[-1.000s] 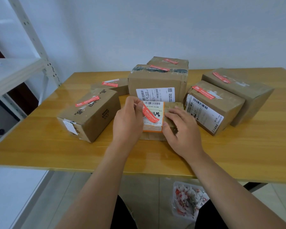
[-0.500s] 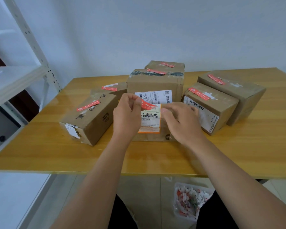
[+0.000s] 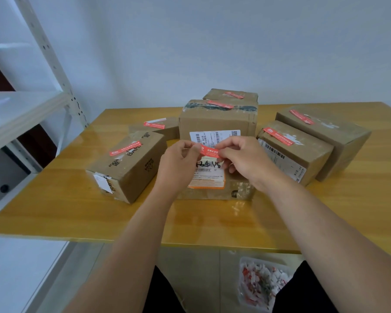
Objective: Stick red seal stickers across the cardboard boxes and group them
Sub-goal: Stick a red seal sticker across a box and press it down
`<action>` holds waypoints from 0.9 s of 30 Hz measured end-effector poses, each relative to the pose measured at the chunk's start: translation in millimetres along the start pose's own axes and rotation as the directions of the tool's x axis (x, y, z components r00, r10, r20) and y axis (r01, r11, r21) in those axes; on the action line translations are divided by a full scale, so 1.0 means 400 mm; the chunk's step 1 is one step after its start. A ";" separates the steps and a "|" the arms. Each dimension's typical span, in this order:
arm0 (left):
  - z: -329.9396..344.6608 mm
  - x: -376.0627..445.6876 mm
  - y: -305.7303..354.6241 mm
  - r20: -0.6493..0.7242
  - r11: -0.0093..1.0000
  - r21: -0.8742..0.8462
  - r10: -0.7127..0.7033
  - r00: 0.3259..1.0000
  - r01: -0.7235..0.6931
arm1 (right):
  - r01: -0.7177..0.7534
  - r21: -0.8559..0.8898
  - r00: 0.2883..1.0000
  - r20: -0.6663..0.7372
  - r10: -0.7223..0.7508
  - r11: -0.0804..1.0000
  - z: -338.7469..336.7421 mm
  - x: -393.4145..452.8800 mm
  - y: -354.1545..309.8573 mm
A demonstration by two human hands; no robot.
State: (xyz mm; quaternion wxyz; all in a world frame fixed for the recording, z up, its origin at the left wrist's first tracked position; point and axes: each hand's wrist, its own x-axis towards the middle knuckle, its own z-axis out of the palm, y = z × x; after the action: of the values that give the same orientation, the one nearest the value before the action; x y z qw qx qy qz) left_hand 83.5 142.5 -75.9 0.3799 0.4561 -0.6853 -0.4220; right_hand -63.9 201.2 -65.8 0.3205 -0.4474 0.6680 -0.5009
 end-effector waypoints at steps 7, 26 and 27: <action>-0.047 0.026 -0.004 -0.160 0.879 -0.460 -0.220 0.962 0.125 | -0.045 0.124 0.998 -0.033 0.049 0.991 -0.028 0.013 -0.003; -0.056 0.058 0.029 0.153 0.998 -0.010 0.057 0.987 -0.056 | -0.051 -0.014 0.998 0.028 0.052 0.999 -0.036 0.052 -0.026; -0.057 0.058 0.026 0.159 0.999 -0.024 0.051 0.986 -0.048 | -0.070 -0.021 0.997 0.039 0.071 0.997 -0.037 0.051 -0.023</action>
State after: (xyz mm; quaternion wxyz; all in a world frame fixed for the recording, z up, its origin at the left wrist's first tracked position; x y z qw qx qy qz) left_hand 94.2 117.5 -54.9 0.3388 0.4001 -0.7203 -0.4542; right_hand -82.6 187.1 -52.3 0.3469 -0.4366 0.6816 -0.4738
